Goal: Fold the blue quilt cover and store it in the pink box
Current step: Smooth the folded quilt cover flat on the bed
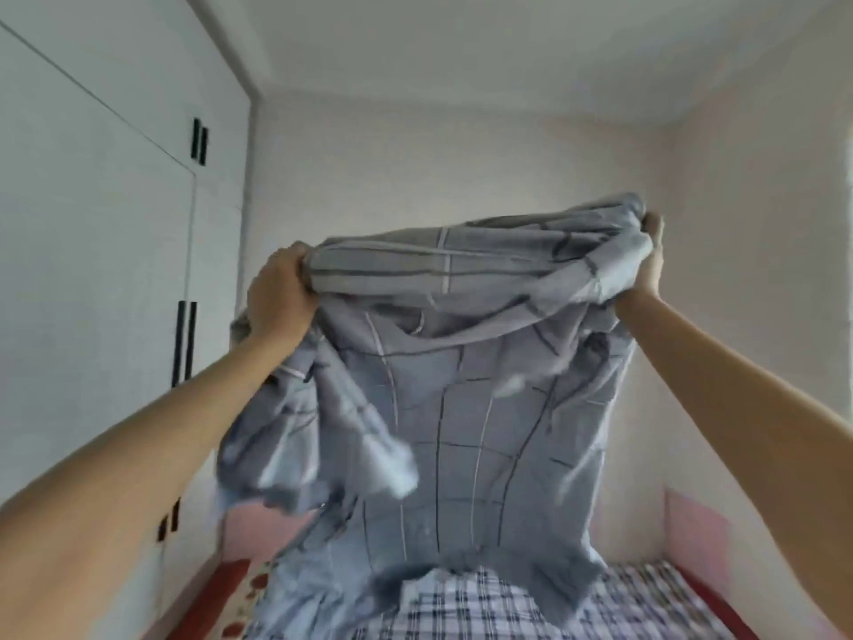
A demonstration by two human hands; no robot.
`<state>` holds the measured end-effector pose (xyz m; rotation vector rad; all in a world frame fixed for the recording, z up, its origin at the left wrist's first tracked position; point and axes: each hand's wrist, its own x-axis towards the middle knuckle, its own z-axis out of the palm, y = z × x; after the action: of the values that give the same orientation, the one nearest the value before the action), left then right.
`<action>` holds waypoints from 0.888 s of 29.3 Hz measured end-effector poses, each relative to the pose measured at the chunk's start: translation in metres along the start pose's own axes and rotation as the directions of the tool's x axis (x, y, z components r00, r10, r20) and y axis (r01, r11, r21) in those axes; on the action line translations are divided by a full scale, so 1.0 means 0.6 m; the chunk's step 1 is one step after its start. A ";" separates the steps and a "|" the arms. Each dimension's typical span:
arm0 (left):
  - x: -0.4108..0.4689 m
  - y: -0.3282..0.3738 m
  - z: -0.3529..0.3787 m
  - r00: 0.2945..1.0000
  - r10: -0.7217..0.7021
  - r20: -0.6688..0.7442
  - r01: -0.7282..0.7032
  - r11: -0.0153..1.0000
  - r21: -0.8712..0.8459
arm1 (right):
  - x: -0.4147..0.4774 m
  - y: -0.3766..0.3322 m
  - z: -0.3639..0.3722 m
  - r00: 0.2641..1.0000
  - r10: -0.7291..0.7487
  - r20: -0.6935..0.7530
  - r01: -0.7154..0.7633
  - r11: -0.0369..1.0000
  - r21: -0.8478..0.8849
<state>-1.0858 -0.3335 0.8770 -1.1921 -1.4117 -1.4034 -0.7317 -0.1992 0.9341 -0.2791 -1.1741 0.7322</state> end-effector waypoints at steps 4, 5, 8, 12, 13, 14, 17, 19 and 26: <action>-0.055 -0.017 -0.012 0.994 0.055 0.091 -0.061 0.996 0.060 | -0.040 0.036 -0.040 0.994 0.108 -0.034 -0.105 0.991 0.081; -0.075 -0.022 -0.016 0.986 0.079 0.145 -0.091 0.992 0.082 | -0.058 0.049 -0.056 0.993 0.112 -0.046 -0.110 0.993 0.035; -0.153 -0.037 -0.023 0.930 0.179 0.322 -0.226 0.967 0.115 | -0.127 0.082 -0.106 0.982 0.129 -0.140 -0.147 0.981 -0.127; -0.285 -0.060 -0.033 0.842 0.198 0.502 -0.271 0.960 0.076 | -0.252 0.150 -0.187 0.979 0.177 -0.100 -0.201 0.911 -0.361; -0.327 -0.066 -0.034 0.816 0.198 0.544 -0.275 0.959 0.064 | -0.286 0.167 -0.208 0.974 0.205 -0.092 -0.224 0.881 -0.416; -0.370 -0.073 -0.035 0.785 0.202 0.586 -0.281 0.958 0.046 | -0.320 0.185 -0.231 0.969 0.228 -0.095 -0.246 0.865 -0.438; -0.497 -0.088 -0.049 0.703 0.206 0.681 -0.301 0.953 0.022 | -0.425 0.222 -0.292 0.922 0.361 -0.136 -0.383 0.809 -0.446; -0.578 -0.097 -0.057 0.641 0.180 0.747 -0.299 0.954 0.027 | -0.501 0.258 -0.328 0.856 0.487 -0.176 -0.505 0.711 -0.488; -0.810 -0.123 -0.098 0.368 0.091 0.926 -0.277 0.961 0.016 | -0.683 0.345 -0.419 0.618 0.717 -0.322 -0.752 0.421 -0.507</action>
<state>-1.0463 -0.4280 0.3927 -2.1055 -1.9635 -0.3055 -0.6591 -0.2705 0.4206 -1.4530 -1.1855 1.0827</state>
